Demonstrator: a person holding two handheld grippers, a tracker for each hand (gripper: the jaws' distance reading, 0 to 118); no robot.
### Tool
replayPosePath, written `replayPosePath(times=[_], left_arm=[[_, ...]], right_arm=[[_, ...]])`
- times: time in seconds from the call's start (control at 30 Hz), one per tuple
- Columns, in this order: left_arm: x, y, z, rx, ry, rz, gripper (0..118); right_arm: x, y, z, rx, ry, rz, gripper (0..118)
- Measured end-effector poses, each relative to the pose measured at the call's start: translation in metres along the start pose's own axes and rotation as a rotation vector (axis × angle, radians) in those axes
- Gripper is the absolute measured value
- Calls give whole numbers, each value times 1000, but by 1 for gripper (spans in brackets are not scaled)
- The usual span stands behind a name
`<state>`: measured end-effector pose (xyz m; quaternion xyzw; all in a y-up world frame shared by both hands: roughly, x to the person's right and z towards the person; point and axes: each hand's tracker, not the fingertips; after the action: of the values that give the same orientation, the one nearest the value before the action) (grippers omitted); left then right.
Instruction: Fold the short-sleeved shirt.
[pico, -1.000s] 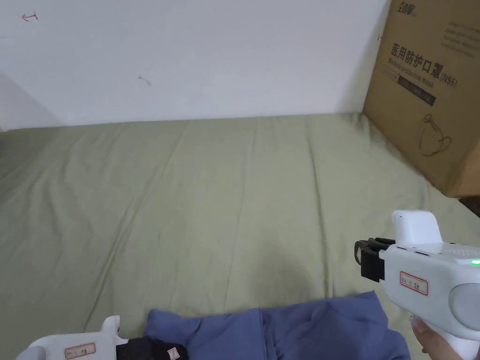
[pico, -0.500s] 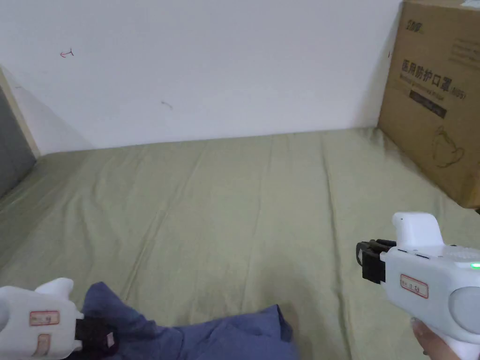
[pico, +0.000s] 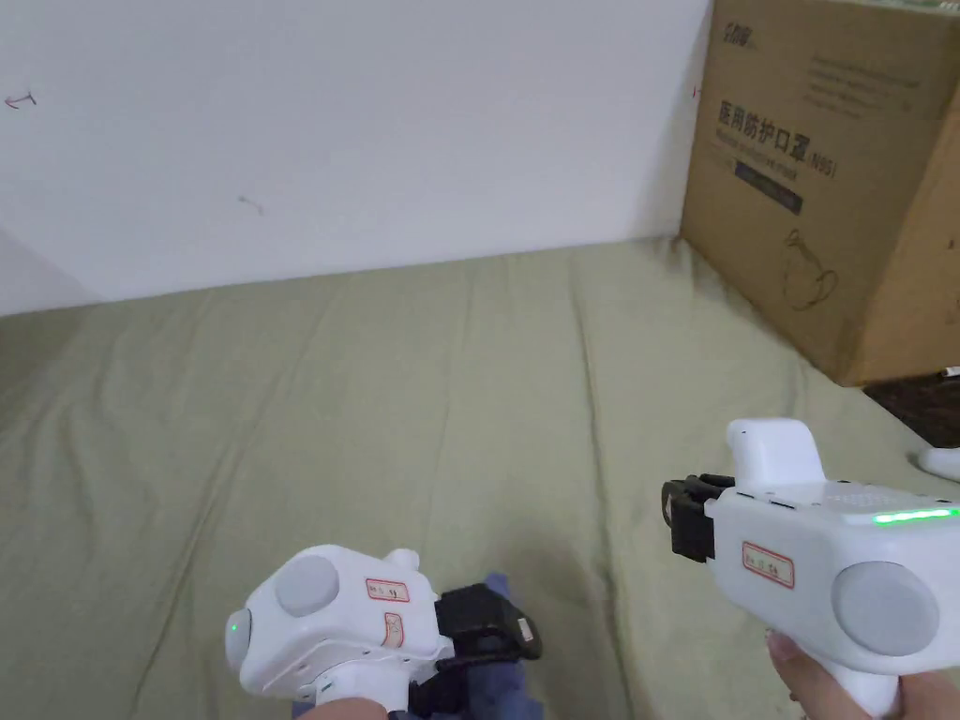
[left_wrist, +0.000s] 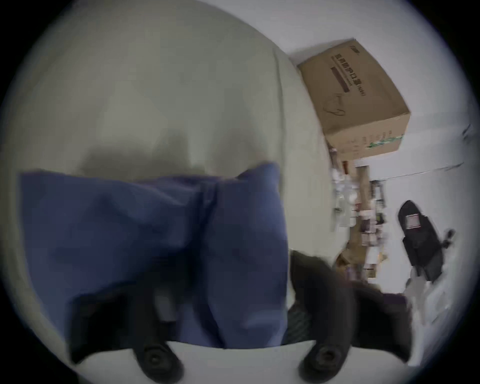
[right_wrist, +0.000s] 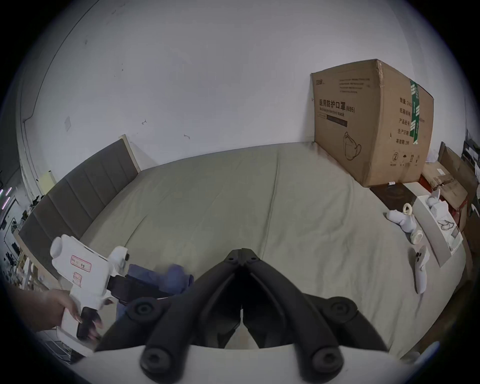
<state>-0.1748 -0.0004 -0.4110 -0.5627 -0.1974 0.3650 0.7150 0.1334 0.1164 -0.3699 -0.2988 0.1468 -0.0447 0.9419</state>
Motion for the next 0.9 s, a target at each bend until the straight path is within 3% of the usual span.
replayPosePath(times=[0.03,0.13,0.23,0.27,0.3,0.33,0.37,0.4,0.43,0.7,0.8,0.9], left_arm=[[-2,1,-3,-5,-59,24,118],[-1,0,15,60,-134,11,115],[14,-2,48,157,27,-173,112],[20,-4,57,191,70,-250,102],[26,-8,67,225,118,-324,82],[34,-14,72,248,152,-388,48],[39,-19,74,256,179,-427,48],[43,-23,74,248,201,-452,36],[45,-27,68,225,222,-463,3],[31,-25,-33,-13,256,-354,0],[10,-27,-67,-26,223,-214,0],[0,-32,-78,20,179,-197,0]], right_arm=[[1,0,-1,-1,0,-3,0],[1,0,-1,1,1,0,0],[2,1,-1,12,8,-7,0],[2,1,-1,14,11,-9,0],[2,1,-1,17,12,-11,0],[2,1,-1,19,13,-10,0],[2,1,-2,20,13,-9,0],[2,1,-2,20,13,-7,0],[2,1,-2,20,11,-5,0],[7,1,3,17,-4,15,0],[12,-1,4,11,-22,23,0],[18,-8,0,-11,-25,-21,0]])
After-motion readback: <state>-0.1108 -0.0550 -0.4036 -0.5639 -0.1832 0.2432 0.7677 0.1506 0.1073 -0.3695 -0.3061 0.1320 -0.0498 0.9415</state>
